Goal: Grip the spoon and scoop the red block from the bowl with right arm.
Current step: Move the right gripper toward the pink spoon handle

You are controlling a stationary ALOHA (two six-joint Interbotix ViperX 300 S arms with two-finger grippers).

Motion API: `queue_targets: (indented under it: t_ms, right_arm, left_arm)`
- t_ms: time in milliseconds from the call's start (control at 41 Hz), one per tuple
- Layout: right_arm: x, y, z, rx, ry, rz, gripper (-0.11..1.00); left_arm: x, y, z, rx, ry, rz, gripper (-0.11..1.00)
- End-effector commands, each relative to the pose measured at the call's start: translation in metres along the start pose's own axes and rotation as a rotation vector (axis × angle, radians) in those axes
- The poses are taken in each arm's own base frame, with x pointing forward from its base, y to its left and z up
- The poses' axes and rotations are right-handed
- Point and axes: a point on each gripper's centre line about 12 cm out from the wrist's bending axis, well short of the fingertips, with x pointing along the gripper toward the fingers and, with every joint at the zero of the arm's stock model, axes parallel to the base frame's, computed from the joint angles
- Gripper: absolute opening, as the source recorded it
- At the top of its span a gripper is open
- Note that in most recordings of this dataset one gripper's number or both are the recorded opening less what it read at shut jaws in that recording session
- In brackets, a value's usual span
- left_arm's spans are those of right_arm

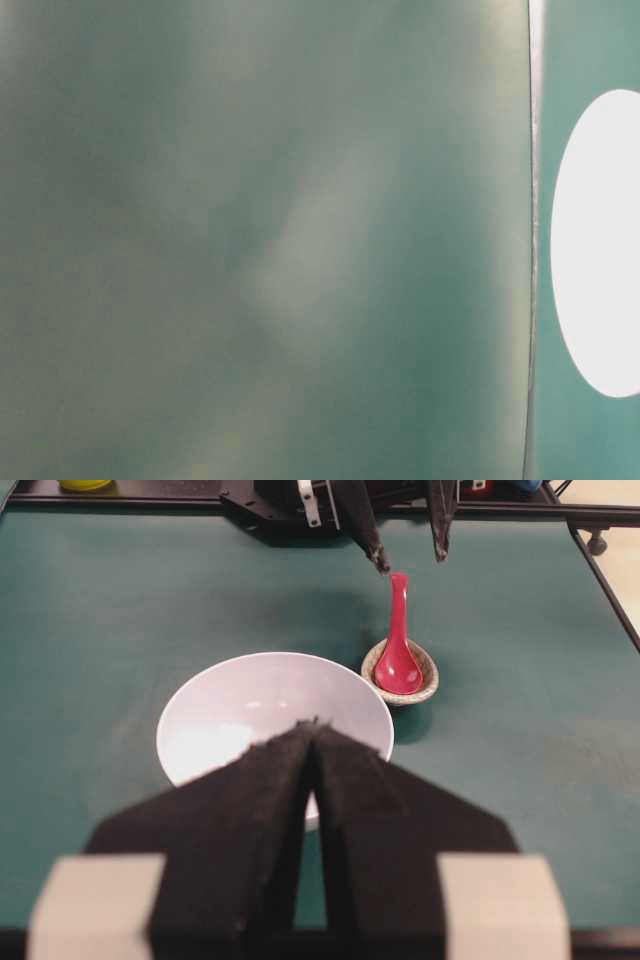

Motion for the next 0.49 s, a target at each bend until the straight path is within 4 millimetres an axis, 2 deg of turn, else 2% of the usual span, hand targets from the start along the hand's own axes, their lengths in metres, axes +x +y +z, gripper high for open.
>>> queue_targets:
  t_ms: [0, 463]
  right_arm:
    - [0.0, 0.004, -0.004, 0.005, -0.009, -0.001, 0.61]
    - [0.005, 0.001, -0.037, -0.021, 0.087, -0.066, 0.61]
  left_arm:
    - [0.001, 0.0, 0.012, 0.0, -0.028, 0.0, 0.02]
    - [0.0, 0.0, 0.012, 0.0, -0.031, 0.0, 0.02]
